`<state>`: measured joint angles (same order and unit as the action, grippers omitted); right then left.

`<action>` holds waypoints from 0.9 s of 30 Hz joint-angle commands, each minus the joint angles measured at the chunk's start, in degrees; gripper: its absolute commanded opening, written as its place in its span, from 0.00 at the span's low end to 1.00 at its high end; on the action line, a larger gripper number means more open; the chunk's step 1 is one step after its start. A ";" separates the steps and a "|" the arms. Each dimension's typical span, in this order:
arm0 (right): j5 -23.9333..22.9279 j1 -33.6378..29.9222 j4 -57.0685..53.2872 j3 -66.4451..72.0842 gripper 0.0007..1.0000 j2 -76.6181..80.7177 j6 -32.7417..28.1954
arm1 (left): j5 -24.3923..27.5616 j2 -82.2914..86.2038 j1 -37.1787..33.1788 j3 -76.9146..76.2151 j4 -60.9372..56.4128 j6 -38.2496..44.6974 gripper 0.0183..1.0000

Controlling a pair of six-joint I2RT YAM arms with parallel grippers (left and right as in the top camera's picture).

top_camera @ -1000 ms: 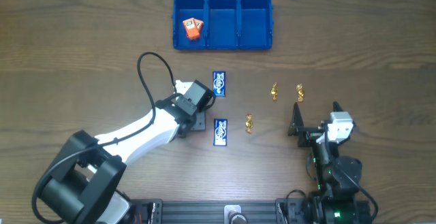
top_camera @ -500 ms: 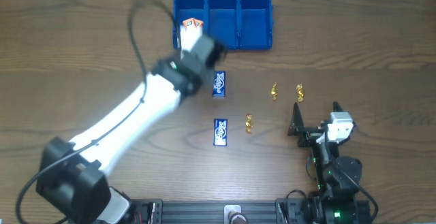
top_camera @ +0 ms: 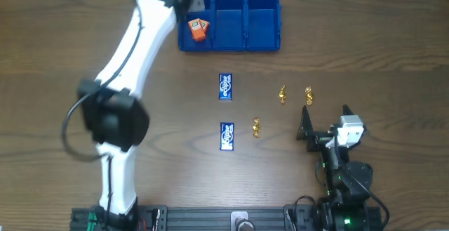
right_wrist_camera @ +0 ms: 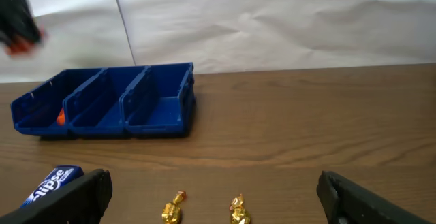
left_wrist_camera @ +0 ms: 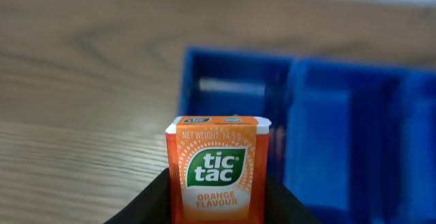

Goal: Sort Candies Into Trays

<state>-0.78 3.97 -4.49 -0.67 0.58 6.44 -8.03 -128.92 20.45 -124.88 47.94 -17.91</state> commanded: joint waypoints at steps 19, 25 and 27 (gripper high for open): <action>0.50 -0.31 -0.20 0.22 1.00 -0.42 -0.70 | 3.37 4.90 0.20 0.22 -0.31 1.64 1.00; 0.50 -0.31 -0.20 0.22 1.00 -0.42 -0.72 | 1.22 28.20 -0.28 25.77 -17.51 3.19 1.00; 0.50 -0.31 -0.20 0.22 1.00 -0.42 -0.70 | 1.25 36.79 -0.90 37.62 -25.79 3.85 1.00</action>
<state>-0.78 3.97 -4.49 -0.67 0.58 6.44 -4.95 -105.93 20.82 -103.02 30.35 -16.08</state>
